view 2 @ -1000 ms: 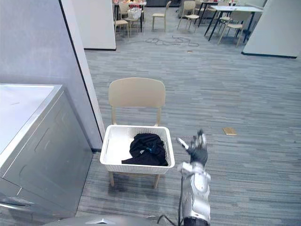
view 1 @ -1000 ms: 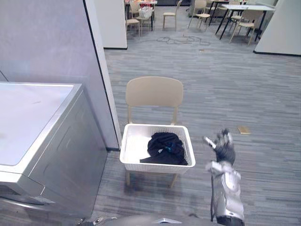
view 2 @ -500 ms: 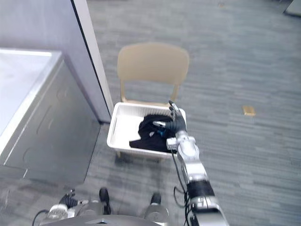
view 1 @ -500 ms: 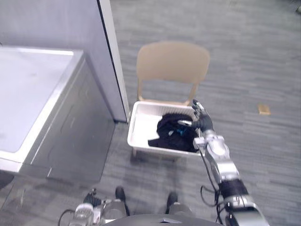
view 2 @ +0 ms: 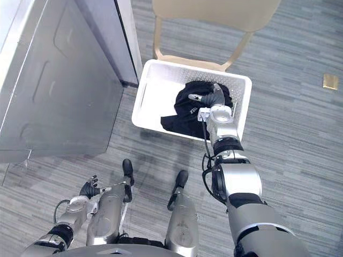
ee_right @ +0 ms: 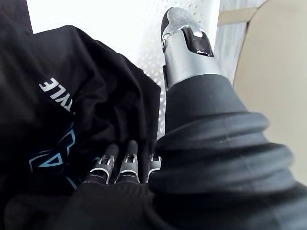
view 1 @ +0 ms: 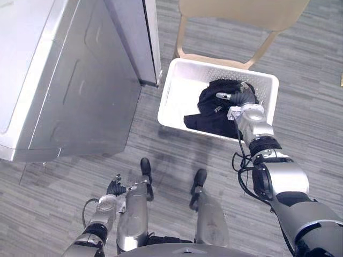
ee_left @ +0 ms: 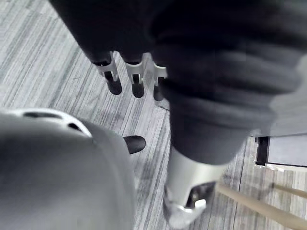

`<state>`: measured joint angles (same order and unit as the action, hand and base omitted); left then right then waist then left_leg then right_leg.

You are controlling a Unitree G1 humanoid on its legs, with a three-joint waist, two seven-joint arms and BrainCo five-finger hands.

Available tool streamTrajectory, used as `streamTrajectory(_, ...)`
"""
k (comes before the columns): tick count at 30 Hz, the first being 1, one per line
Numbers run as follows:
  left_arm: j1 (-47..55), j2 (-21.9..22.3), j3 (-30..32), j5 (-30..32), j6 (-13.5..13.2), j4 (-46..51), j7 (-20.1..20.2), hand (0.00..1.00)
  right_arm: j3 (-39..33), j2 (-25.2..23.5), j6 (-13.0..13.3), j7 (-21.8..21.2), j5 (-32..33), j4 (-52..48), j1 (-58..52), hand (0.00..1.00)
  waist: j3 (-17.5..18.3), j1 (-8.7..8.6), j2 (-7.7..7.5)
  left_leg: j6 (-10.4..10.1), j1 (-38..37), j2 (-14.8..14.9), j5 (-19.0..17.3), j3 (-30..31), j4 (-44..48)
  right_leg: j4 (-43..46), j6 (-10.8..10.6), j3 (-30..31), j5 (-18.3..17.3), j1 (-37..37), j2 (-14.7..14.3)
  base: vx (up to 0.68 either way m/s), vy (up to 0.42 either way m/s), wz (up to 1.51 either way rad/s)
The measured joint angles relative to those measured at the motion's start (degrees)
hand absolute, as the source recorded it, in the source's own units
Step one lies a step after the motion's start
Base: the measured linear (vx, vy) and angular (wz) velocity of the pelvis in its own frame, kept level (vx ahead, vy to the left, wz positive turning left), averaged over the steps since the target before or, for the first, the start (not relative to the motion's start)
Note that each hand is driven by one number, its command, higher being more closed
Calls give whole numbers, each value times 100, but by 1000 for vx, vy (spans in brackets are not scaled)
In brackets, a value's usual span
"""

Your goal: Pick up the laundry basket with both hands and put the clothes into the washing machine.

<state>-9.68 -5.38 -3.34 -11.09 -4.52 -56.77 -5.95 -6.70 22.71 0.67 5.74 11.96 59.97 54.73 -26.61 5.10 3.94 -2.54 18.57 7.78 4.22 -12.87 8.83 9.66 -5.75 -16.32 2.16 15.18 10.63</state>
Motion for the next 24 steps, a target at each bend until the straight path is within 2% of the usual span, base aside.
streamTrajectory(10, -114, 215, 190, -127, -12, 207, -134, 0, -250, -6, -77, 66, -115, -1, -112, 0, -6, -32, -6, -1, 590, 103, 0, -93, 139, 206, 6, 25, -10, 662, 14, 9, 0, -3)
streamTrajectory(17, -621, 458, 348, -467, -47, 350, -158, 0, 677, 44, 245, 97, -468, -43, -305, 0, -25, -68, -50, 24, 1418, 84, -14, 185, 543, 971, 94, -185, -312, 1440, 205, -44, -2, 21)
streamTrajectory(21, -700, 532, 513, -502, -64, 529, -183, 0, 1143, 161, 440, 321, -517, -57, -63, 0, -25, -140, -106, 2, 1862, 95, -27, 187, 622, 1275, 165, -242, -427, 1934, 301, -93, -28, 13)
streamTrajectory(22, -704, 540, 569, -504, -64, 586, -209, 0, 1294, 191, 487, 367, -504, -58, -15, 100, -24, -189, -109, 3, 1964, 112, 8, 181, 622, 1320, 203, -306, -457, 2017, 323, -74, -36, 20)
streamTrajectory(24, -705, 540, 605, -504, -68, 627, -210, 0, 1428, 262, 543, 377, -480, -58, 27, 100, -19, -183, -140, -8, 2070, 141, 36, 167, 640, 1348, 196, -321, -466, 2118, 322, -54, -33, 9)
